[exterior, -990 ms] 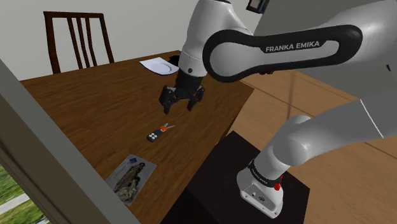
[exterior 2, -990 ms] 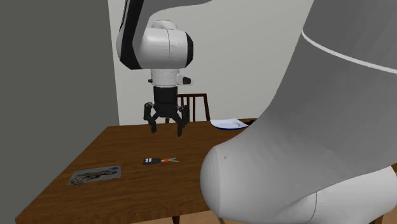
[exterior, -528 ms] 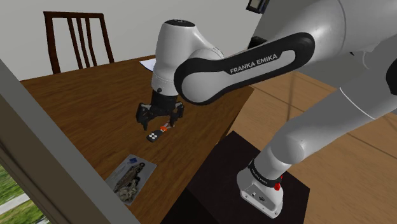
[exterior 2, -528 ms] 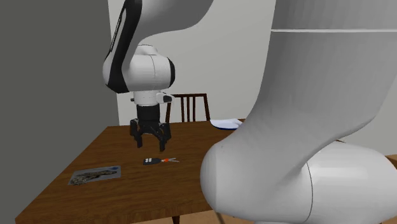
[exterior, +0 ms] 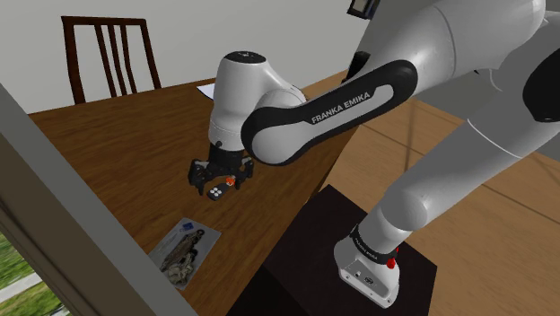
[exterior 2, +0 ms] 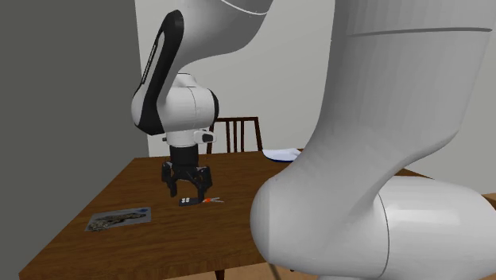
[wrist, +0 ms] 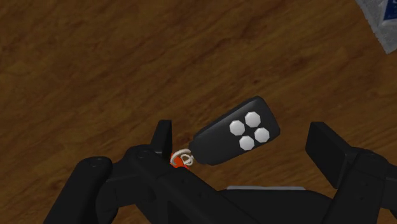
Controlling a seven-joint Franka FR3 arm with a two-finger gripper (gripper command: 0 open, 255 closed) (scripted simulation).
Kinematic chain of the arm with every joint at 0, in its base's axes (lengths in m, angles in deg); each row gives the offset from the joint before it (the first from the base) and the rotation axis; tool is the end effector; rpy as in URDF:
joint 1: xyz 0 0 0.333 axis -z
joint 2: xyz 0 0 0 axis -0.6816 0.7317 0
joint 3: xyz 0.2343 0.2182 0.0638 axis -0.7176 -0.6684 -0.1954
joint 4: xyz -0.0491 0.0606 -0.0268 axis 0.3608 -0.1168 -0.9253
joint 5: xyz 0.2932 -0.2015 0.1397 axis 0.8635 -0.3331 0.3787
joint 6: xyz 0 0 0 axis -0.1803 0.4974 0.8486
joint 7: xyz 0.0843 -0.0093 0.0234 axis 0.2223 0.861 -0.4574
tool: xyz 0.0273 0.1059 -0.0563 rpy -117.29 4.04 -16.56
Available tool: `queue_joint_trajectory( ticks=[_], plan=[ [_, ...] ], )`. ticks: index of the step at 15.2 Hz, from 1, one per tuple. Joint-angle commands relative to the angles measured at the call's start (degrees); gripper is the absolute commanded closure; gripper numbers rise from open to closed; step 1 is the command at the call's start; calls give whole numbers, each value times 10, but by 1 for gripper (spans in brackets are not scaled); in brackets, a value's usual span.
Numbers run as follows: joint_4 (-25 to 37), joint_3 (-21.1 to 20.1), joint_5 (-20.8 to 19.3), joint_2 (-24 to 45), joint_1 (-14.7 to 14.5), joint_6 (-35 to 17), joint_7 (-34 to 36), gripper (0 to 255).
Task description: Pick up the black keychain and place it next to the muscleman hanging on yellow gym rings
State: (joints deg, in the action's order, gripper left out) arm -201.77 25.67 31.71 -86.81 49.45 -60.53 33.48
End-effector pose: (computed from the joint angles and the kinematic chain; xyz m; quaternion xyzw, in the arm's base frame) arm 0.3625 0.2905 0.3435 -0.9815 0.1913 -0.0111 0.0027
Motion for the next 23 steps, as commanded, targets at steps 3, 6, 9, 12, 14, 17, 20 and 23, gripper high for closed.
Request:
queue_joint_trajectory(
  ticks=[3,6,9,12,14,17,20,23],
  plan=[
    [-2,-1,-2,3,1,-5,2,0],
    [-2,-1,-2,3,1,-5,2,0],
    [-2,-1,-2,3,1,-4,2,255],
    [-2,-1,-2,3,1,-4,2,255],
    [-2,-1,-2,3,1,-4,2,255],
    [-2,-1,-2,3,1,-4,2,255],
    [8,6,14,-18,-4,22,-11,255],
    [19,13,26,-37,-8,48,-21,255]
  ],
)
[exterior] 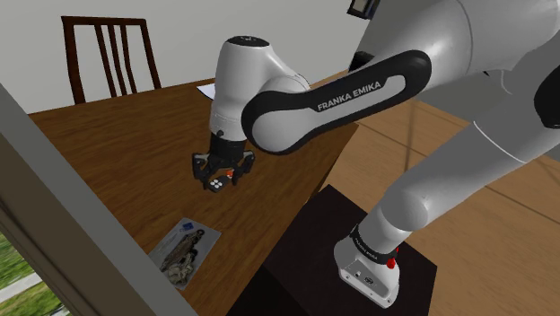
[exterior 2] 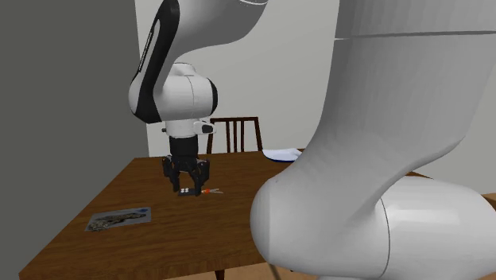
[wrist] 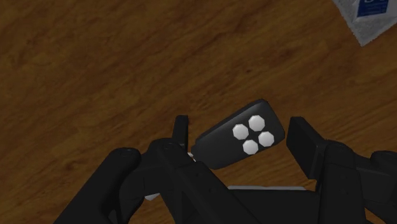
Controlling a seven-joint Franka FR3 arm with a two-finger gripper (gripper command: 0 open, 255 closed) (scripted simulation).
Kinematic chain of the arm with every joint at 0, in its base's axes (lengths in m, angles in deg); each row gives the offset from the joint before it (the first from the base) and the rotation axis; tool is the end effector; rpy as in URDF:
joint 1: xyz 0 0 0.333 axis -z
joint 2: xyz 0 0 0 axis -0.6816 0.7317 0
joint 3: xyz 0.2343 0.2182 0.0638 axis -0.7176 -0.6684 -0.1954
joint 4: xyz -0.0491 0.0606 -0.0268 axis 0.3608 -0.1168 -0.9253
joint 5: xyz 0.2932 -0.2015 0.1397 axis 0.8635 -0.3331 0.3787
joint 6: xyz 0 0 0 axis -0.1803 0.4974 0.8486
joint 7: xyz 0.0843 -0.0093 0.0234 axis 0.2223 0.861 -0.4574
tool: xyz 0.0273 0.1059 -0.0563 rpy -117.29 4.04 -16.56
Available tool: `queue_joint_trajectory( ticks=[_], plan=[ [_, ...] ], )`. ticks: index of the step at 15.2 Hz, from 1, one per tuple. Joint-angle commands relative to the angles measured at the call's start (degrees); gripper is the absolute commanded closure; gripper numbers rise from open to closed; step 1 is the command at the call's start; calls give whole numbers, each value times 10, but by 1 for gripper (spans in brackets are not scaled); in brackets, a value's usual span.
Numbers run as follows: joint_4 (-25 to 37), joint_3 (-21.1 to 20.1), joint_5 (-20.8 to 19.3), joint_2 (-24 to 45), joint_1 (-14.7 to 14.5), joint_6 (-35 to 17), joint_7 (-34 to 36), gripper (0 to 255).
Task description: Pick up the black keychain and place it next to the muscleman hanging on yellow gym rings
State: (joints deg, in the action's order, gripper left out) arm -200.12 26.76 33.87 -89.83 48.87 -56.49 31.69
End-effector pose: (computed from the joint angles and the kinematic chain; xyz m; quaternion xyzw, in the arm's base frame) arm 0.3623 0.2904 0.3676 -0.9815 0.1913 -0.0116 0.0029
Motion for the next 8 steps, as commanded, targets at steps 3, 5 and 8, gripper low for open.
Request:
queue_joint_trajectory(
  ticks=[3,5,8],
  plan=[
    [14,9,14,-24,-5,34,-11,255],
    [22,14,20,-34,-7,51,-16,255],
    [36,22,25,-48,-10,77,-22,255]
  ],
)
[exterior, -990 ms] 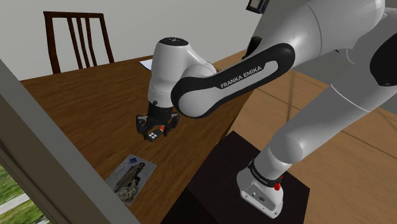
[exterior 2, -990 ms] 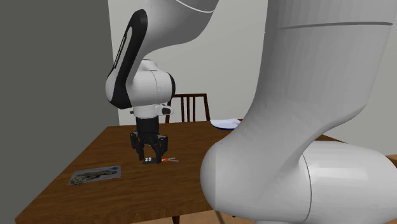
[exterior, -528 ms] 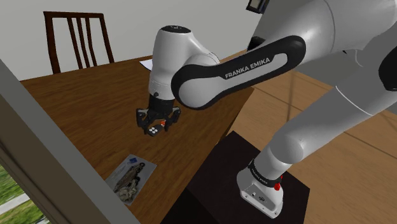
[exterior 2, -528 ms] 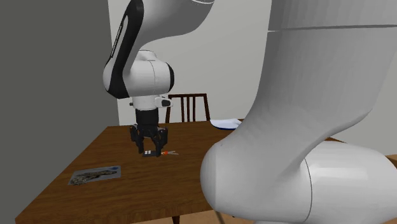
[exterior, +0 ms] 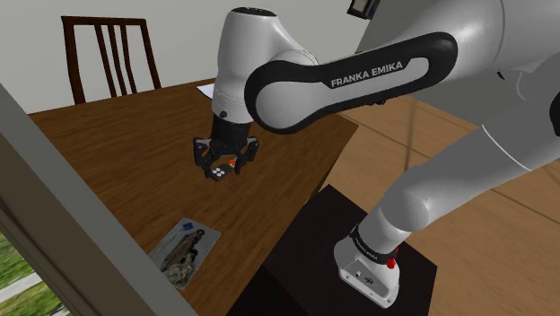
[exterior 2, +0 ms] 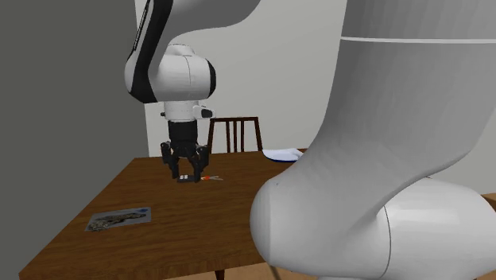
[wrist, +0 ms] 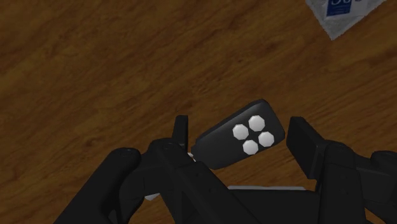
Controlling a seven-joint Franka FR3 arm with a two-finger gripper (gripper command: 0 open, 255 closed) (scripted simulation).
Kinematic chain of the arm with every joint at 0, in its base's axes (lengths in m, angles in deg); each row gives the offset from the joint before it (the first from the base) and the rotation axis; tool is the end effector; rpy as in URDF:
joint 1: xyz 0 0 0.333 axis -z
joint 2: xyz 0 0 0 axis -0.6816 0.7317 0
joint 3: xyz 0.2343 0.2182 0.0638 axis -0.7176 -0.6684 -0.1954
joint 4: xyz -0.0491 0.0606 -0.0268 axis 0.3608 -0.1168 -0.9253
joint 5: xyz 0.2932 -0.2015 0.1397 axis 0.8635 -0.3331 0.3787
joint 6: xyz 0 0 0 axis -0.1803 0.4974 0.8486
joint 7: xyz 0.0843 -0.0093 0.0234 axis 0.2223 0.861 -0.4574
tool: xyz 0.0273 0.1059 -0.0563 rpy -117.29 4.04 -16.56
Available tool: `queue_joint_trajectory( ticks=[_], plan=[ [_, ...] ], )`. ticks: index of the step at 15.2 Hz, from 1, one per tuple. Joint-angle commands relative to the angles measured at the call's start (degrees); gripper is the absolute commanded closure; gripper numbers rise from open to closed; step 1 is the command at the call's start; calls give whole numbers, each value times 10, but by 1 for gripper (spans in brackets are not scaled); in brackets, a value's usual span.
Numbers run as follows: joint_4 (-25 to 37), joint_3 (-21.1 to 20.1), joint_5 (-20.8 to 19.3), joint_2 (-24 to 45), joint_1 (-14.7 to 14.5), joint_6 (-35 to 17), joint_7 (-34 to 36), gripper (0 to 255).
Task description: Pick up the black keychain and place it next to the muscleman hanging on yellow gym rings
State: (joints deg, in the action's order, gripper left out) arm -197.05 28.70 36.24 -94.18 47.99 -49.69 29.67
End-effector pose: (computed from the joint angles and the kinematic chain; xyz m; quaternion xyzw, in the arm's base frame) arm 0.3598 0.2900 0.4077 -0.9815 0.1913 -0.0115 0.0028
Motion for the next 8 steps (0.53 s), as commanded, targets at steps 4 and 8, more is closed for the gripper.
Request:
queue_joint_trajectory(
  ticks=[4,8],
  plan=[
    [-1,31,9,-26,4,25,-39,255],
    [-24,77,8,-44,21,25,-103,255]
  ],
)
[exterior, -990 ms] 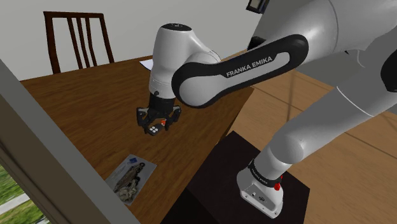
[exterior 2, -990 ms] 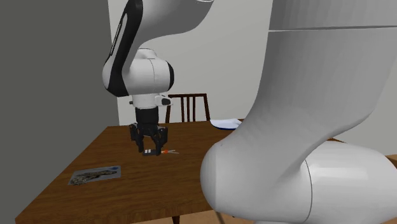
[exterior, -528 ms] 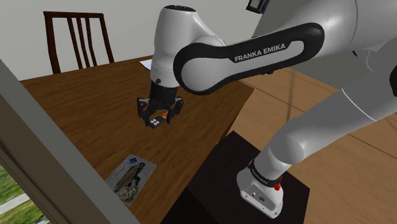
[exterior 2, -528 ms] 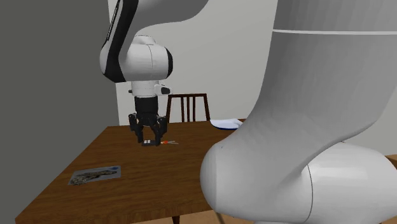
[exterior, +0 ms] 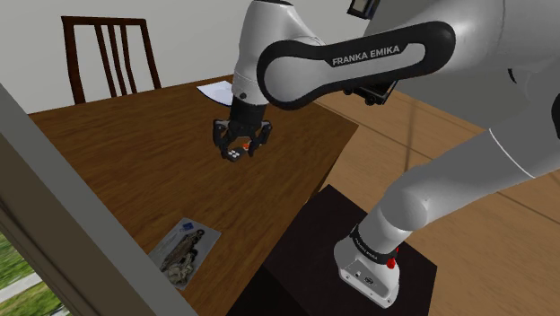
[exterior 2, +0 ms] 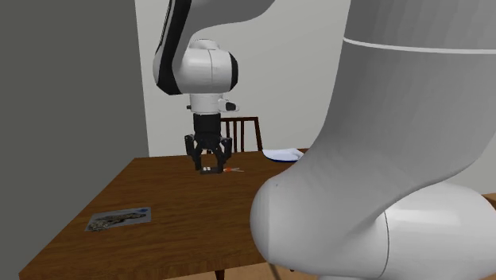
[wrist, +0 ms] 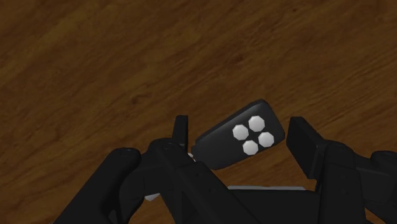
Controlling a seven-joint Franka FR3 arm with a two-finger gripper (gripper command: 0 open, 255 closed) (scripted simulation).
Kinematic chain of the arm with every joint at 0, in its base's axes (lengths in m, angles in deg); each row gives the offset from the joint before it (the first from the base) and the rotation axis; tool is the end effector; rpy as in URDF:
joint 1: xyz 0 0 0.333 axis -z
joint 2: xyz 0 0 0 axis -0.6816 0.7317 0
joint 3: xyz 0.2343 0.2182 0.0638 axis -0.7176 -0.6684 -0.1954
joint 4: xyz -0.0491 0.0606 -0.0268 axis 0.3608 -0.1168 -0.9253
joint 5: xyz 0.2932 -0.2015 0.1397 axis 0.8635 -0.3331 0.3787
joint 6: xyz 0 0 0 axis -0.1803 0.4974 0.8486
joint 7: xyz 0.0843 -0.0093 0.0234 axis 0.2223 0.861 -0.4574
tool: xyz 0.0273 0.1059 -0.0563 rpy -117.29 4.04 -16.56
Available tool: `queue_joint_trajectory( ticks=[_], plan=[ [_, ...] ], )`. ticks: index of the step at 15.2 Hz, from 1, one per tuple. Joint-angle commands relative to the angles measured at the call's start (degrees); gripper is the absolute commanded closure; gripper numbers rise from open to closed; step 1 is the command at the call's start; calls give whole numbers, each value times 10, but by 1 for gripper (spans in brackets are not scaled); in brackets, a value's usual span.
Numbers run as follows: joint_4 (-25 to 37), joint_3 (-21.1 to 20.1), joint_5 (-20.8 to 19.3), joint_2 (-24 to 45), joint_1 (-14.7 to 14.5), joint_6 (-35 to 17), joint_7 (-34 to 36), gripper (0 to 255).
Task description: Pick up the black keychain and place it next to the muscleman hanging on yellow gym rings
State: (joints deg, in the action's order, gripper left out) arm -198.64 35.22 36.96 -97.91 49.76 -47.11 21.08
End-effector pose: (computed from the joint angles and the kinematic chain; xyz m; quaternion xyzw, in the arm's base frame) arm 0.3804 0.2287 0.4237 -0.9813 0.1922 -0.0114 0.0027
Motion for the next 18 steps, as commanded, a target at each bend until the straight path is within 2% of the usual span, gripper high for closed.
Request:
queue_joint_trajectory(
  ticks=[1,10,18],
  plan=[
    [-12,22,-1,-9,8,-1,-32,255],
    [-21,113,-33,0,64,-6,-159,255],
    [18,183,-72,50,120,-10,-258,255]
  ],
)
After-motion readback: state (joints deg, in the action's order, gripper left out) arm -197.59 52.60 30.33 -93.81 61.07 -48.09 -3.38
